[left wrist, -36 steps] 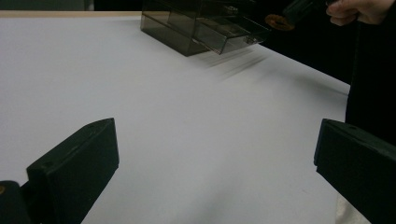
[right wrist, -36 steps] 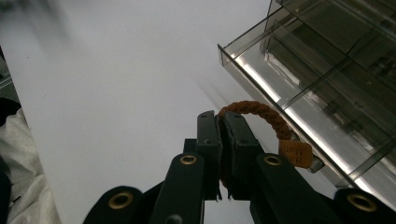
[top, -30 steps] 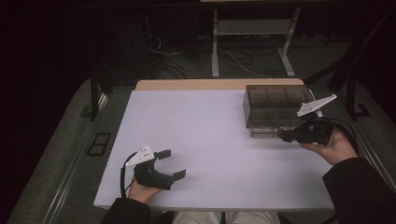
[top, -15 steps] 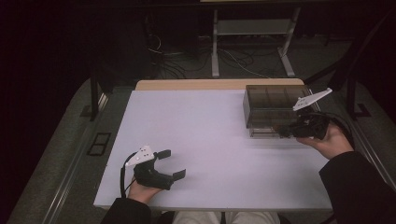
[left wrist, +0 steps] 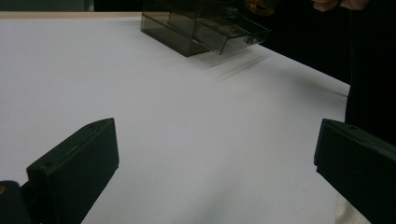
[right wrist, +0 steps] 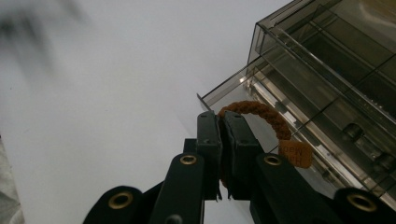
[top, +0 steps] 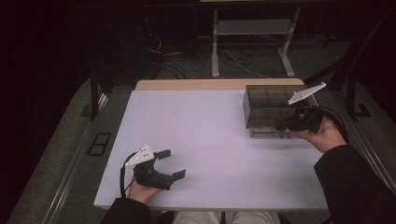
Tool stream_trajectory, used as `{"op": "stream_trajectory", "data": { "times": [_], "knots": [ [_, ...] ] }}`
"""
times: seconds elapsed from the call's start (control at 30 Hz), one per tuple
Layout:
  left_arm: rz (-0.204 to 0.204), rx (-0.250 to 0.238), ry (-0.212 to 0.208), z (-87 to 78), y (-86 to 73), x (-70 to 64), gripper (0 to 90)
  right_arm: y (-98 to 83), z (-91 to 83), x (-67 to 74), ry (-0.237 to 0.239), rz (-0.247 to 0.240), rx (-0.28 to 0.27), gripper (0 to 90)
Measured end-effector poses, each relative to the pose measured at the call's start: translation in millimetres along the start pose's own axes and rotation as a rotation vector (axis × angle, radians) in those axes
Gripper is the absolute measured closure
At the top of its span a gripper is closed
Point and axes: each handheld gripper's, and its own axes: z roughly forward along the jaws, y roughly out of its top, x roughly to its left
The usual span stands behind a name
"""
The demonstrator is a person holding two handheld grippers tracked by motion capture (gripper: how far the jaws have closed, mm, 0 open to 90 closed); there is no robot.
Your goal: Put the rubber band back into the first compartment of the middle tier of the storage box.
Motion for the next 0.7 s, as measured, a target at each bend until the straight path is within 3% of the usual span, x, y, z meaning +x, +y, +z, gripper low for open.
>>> {"op": "stream_trajectory", "data": {
  "times": [0.7],
  "knots": [
    [0.002, -0.002, 0.001, -0.7, 0.1, 0.5, 0.0, 2.4, 13.7, -14.8, -0.007, 0.047, -0.036, 84.4]
  ]
}}
